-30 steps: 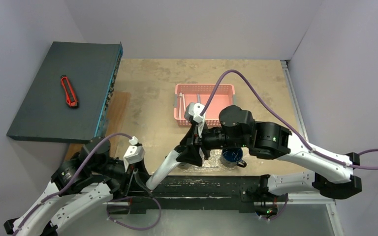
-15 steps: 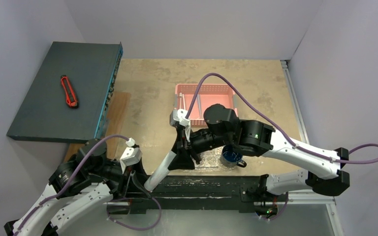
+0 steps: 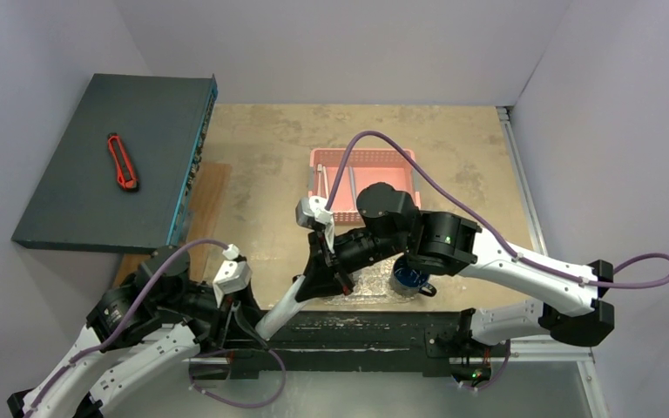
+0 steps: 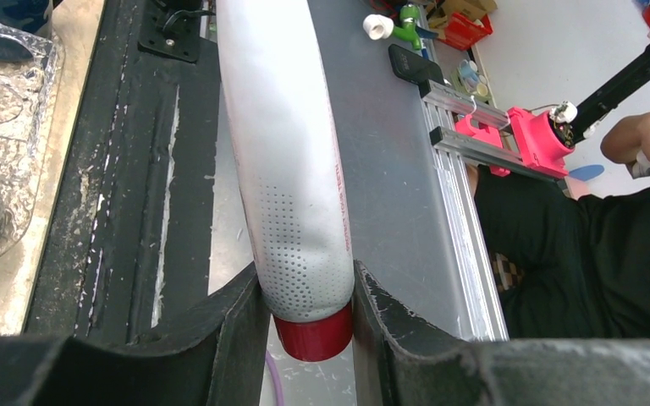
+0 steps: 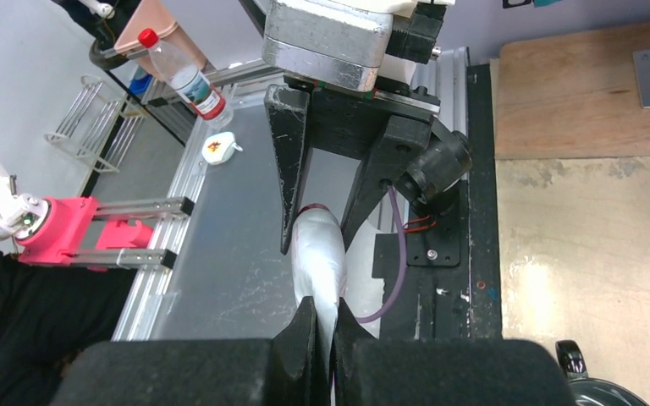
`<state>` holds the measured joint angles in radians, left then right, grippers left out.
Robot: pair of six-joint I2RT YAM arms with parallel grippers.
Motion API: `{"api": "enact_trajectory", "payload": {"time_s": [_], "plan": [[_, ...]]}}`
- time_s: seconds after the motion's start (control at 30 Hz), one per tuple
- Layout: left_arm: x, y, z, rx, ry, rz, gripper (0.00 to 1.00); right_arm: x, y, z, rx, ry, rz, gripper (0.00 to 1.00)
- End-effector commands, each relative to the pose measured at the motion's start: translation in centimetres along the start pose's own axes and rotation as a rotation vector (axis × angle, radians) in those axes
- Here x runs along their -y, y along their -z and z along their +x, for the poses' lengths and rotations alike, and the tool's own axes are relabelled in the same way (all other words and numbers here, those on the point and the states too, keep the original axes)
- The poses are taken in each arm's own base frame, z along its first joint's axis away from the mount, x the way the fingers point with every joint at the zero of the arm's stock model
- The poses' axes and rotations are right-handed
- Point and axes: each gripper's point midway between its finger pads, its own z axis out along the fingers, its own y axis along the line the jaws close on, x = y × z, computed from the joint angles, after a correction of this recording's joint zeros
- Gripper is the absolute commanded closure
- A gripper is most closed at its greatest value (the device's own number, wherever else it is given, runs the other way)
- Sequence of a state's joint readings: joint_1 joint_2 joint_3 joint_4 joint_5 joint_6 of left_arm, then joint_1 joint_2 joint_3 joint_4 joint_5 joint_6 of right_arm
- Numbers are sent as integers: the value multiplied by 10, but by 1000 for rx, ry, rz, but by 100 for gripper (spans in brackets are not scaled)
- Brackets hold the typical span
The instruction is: Prepare toiletry sets of a toothbrush and toothpaste on the tray
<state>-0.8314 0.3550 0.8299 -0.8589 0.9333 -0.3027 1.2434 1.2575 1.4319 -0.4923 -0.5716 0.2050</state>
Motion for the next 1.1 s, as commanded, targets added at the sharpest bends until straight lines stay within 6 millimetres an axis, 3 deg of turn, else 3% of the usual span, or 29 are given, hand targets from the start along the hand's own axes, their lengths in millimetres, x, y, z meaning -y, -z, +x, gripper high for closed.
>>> {"api": "enact_trajectory", "payload": {"time_s": [0.0,0.07,0.17,0.4,0.57,0.8,1.07], "plan": [[1,0,-16,33,-49,-5,67,-1,-1,-4,23,47,-19,100],[-2,-1,-18,37,-47,-20,50,-1,0,-3,21,45,-15,100],[-8,-2,-22,50,-49,-53,34,1,5,-4,24,40,12,100],[-27,-3,-37,86,-37,-162,21,10,19,3,5,-4,119,100],[-54,2,-52,145,-16,-325,4,20,34,18,-39,-38,214,100],[-83,5,-62,205,3,-457,2,30,59,40,-96,-117,356,100],[-90,8,-61,208,-1,-494,2,48,87,80,-167,-253,550,100]]}}
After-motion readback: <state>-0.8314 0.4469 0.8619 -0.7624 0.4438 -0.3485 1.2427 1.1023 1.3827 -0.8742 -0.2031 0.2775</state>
